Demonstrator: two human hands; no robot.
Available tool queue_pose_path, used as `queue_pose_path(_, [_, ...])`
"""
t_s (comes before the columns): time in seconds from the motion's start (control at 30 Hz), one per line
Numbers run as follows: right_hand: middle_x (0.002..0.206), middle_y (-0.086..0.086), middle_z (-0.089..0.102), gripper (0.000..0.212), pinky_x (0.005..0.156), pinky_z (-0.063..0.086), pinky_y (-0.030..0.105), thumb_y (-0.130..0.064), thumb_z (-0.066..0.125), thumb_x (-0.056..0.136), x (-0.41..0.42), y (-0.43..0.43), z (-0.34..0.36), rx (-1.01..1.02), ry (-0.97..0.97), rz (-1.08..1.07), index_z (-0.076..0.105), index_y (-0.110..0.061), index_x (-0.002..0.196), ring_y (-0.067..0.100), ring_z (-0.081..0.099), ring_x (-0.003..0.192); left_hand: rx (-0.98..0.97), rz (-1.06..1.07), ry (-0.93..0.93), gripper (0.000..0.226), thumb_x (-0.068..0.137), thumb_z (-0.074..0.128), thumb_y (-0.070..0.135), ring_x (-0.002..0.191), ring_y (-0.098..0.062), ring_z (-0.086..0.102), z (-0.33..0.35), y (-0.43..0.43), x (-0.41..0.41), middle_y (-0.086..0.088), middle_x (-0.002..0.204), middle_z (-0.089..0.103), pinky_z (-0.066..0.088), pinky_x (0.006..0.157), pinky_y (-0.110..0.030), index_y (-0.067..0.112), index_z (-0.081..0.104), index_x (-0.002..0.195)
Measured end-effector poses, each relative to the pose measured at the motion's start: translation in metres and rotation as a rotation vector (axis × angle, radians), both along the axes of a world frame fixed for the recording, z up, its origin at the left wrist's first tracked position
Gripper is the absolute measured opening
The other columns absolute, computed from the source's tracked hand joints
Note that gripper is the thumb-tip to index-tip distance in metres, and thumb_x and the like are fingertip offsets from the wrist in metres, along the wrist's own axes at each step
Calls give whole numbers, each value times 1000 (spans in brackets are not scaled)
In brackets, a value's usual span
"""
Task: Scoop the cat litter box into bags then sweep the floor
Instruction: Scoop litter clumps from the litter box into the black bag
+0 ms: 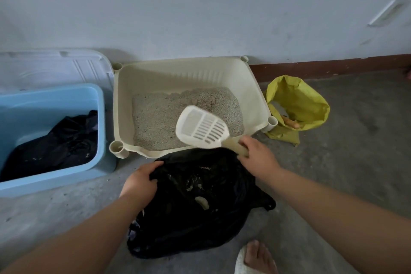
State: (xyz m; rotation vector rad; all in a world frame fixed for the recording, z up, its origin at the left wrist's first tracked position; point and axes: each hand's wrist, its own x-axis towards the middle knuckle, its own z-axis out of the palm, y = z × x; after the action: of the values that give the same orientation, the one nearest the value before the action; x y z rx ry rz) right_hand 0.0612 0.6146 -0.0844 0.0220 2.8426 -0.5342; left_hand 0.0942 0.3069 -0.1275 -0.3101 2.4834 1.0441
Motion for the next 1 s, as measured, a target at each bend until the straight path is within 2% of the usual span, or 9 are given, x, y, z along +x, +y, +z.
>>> queue_pose_path(0.1, [99, 2, 57, 35, 68, 46, 34, -22, 58, 88, -35, -5, 28, 75, -55, -44, 43, -18, 119, 24, 55, 84, -35, -34, -9, 56, 84, 55, 5, 118, -18, 55, 2, -2, -1, 4, 136, 55, 42, 93, -24, 36, 54, 131])
queue_pose_path(0.2, [93, 5, 60, 28, 65, 43, 31, -14, 51, 88, -72, -12, 63, 385, -138, -11, 52, -12, 116, 24, 51, 76, -61, -63, -9, 54, 84, 57, 8, 118, -17, 56, 2, -5, -2, 4, 135, 56, 43, 94, -24, 36, 55, 130])
queue_pose_path(0.33, [79, 6, 53, 36, 61, 48, 27, -4, 54, 89, -102, -24, 99, 548, -424, -84, 55, -3, 125, 20, 57, 71, -59, -56, 5, 52, 84, 57, 6, 119, -17, 56, 2, -5, -4, 3, 133, 58, 40, 97, -23, 33, 58, 128])
queue_pose_path(0.47, [79, 7, 55, 30, 68, 48, 30, -6, 56, 88, -106, -30, 88, 414, -438, 1, 61, 2, 116, 20, 52, 71, -28, -45, -5, 53, 84, 54, 2, 112, -16, 58, -2, -7, -6, 4, 131, 59, 44, 91, -21, 36, 60, 124])
queue_pose_path(0.6, [71, 6, 52, 24, 49, 39, 27, -6, 53, 90, -101, -47, 53, 420, -420, -45, 59, -1, 113, 18, 50, 57, -26, -72, -6, 54, 85, 53, 1, 112, -15, 58, -5, -10, -7, 3, 131, 57, 40, 88, -16, 36, 59, 125])
queue_pose_path(0.77, [114, 16, 57, 35, 64, 46, 31, -3, 39, 95, -92, -57, 20, 311, -437, -36, 48, -4, 128, 28, 61, 89, -17, -159, -35, 55, 84, 55, 1, 119, -14, 53, -4, -13, -8, 4, 132, 55, 36, 98, -18, 35, 58, 127])
queue_pose_path(0.87, [120, 19, 57, 35, 79, 50, 36, -1, 38, 94, -95, -64, 5, 232, -431, -65, 47, -3, 127, 32, 60, 103, -3, -220, -51, 58, 83, 55, -2, 118, -10, 53, -4, -18, -10, 12, 125, 54, 35, 98, -15, 39, 59, 124])
queue_pose_path(0.93, [114, 16, 61, 31, 73, 48, 32, -3, 42, 94, -101, -68, -5, 196, -392, -135, 51, -3, 123, 29, 61, 93, 21, -298, -59, 61, 82, 52, -6, 109, -4, 55, -5, -21, -11, 19, 116, 57, 36, 92, -8, 48, 64, 107])
queue_pose_path(1.0, [113, 13, 62, 29, 67, 44, 29, -5, 47, 94, -107, -72, -11, 145, -343, -215, 51, -6, 122, 27, 61, 90, 21, -364, -105, 63, 82, 53, -5, 93, -1, 61, -6, -24, -12, 22, 98, 63, 38, 77, 0, 55, 65, 74])
